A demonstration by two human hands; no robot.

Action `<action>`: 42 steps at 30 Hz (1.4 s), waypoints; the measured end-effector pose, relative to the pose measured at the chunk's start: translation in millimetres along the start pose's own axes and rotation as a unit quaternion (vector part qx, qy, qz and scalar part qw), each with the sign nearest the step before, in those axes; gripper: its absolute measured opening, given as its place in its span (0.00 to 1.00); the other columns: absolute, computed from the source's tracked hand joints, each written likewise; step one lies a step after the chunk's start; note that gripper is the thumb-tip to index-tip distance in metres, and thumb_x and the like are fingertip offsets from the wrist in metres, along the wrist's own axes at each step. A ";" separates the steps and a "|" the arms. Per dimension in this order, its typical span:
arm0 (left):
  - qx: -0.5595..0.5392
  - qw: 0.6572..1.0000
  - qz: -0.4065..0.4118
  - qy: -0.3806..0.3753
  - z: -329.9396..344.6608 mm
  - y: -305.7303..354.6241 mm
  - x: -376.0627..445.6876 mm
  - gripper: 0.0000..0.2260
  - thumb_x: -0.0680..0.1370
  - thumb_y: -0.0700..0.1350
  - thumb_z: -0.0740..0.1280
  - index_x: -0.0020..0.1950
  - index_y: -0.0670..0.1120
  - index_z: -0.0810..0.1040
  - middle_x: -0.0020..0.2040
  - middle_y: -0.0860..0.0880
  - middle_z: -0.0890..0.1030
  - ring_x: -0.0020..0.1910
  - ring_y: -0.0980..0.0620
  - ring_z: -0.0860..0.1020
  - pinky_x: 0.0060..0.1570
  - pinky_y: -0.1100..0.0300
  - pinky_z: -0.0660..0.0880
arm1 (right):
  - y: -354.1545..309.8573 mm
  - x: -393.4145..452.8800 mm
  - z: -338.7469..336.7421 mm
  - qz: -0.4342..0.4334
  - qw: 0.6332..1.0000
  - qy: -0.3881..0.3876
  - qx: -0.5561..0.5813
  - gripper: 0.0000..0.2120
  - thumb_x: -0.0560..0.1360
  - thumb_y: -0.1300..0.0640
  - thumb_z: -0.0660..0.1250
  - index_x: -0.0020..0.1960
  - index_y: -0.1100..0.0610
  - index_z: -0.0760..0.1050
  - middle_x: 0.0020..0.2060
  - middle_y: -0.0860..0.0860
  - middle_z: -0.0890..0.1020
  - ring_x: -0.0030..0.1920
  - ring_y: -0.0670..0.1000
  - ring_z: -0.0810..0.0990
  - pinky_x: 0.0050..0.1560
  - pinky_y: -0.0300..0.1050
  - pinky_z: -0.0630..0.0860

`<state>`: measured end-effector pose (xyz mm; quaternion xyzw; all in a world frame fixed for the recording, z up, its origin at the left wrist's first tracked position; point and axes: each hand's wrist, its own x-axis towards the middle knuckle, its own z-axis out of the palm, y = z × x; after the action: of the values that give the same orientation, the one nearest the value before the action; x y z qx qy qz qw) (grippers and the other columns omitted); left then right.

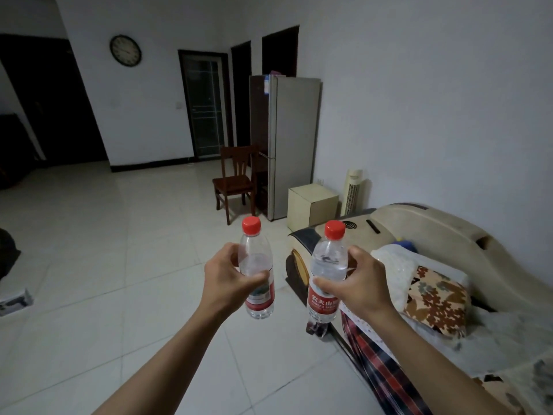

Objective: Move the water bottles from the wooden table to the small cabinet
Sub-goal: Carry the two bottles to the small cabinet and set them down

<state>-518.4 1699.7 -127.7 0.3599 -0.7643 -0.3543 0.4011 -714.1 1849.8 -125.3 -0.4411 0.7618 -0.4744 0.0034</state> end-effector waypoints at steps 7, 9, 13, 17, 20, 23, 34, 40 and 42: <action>-0.021 0.999 0.022 -0.018 14.9 -48.8 109.6 0.21 0.66 0.46 0.79 0.54 0.47 0.76 0.48 0.49 0.79 0.48 0.53 0.79 0.48 0.61 0.79 | 5.3 83.8 59.3 0.015 1.000 0.011 -0.011 0.21 0.58 0.48 0.82 0.45 0.51 0.77 0.40 0.44 0.82 0.40 0.44 0.81 0.39 0.35 0.76; -0.027 0.999 0.033 -0.024 16.8 -56.5 137.4 0.21 0.65 0.46 0.79 0.53 0.48 0.75 0.48 0.50 0.79 0.48 0.54 0.79 0.46 0.64 0.77 | 3.7 104.5 69.9 0.024 1.000 0.004 -0.015 0.22 0.59 0.47 0.82 0.47 0.50 0.77 0.42 0.44 0.82 0.42 0.44 0.82 0.41 0.39 0.79; -0.044 0.998 0.047 -0.018 17.2 -87.1 210.2 0.20 0.65 0.48 0.79 0.51 0.50 0.74 0.47 0.51 0.78 0.47 0.55 0.78 0.45 0.64 0.77 | 3.3 168.8 113.1 0.024 0.999 0.017 -0.033 0.24 0.58 0.45 0.81 0.50 0.49 0.76 0.44 0.45 0.82 0.44 0.45 0.81 0.44 0.44 0.80; -0.045 0.998 0.039 -0.001 18.8 -108.4 266.1 0.20 0.65 0.49 0.79 0.52 0.51 0.74 0.48 0.52 0.78 0.47 0.54 0.78 0.44 0.66 0.75 | 6.3 220.0 146.0 0.034 0.998 0.037 -0.031 0.23 0.59 0.49 0.82 0.49 0.49 0.77 0.43 0.43 0.81 0.43 0.43 0.80 0.41 0.37 0.76; -0.038 0.999 0.037 -0.011 23.2 -121.8 313.0 0.22 0.65 0.48 0.79 0.55 0.49 0.75 0.49 0.51 0.79 0.48 0.54 0.78 0.47 0.64 0.76 | 12.6 263.7 171.3 0.034 0.999 0.028 -0.023 0.22 0.59 0.47 0.82 0.48 0.47 0.76 0.42 0.41 0.81 0.42 0.43 0.81 0.40 0.35 0.75; -0.026 0.999 0.043 -0.015 36.5 -141.4 362.2 0.22 0.64 0.48 0.79 0.54 0.48 0.77 0.48 0.51 0.80 0.47 0.54 0.79 0.48 0.61 0.78 | 28.6 308.5 198.8 0.026 0.999 0.034 -0.016 0.22 0.59 0.46 0.81 0.48 0.48 0.77 0.43 0.42 0.81 0.42 0.42 0.80 0.41 0.35 0.75; 0.018 0.998 0.043 -0.030 107.2 -189.6 558.6 0.22 0.64 0.49 0.80 0.53 0.51 0.74 0.48 0.53 0.79 0.48 0.55 0.78 0.48 0.55 0.81 | 91.4 514.0 271.0 0.036 0.998 0.043 0.017 0.24 0.59 0.45 0.81 0.50 0.50 0.76 0.45 0.45 0.82 0.43 0.43 0.81 0.43 0.41 0.80; 0.023 0.999 0.037 -0.026 137.9 -213.0 653.3 0.23 0.63 0.50 0.80 0.52 0.51 0.74 0.48 0.54 0.78 0.47 0.55 0.78 0.47 0.58 0.80 | 117.7 604.9 296.0 0.042 0.999 0.031 0.012 0.25 0.59 0.44 0.81 0.52 0.48 0.77 0.46 0.43 0.82 0.45 0.43 0.81 0.46 0.44 0.82; 0.012 0.999 0.037 -0.028 148.2 -226.1 682.7 0.23 0.64 0.50 0.79 0.53 0.51 0.74 0.48 0.54 0.78 0.48 0.55 0.78 0.46 0.60 0.79 | 127.3 631.5 308.0 0.046 0.998 0.031 0.005 0.25 0.59 0.44 0.81 0.52 0.48 0.77 0.46 0.42 0.82 0.45 0.43 0.81 0.47 0.44 0.82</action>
<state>-873.2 1056.9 -134.3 0.3259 -0.7923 -0.3397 0.3882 -1054.5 1222.1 -125.9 -0.3910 0.7784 -0.4912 0.0035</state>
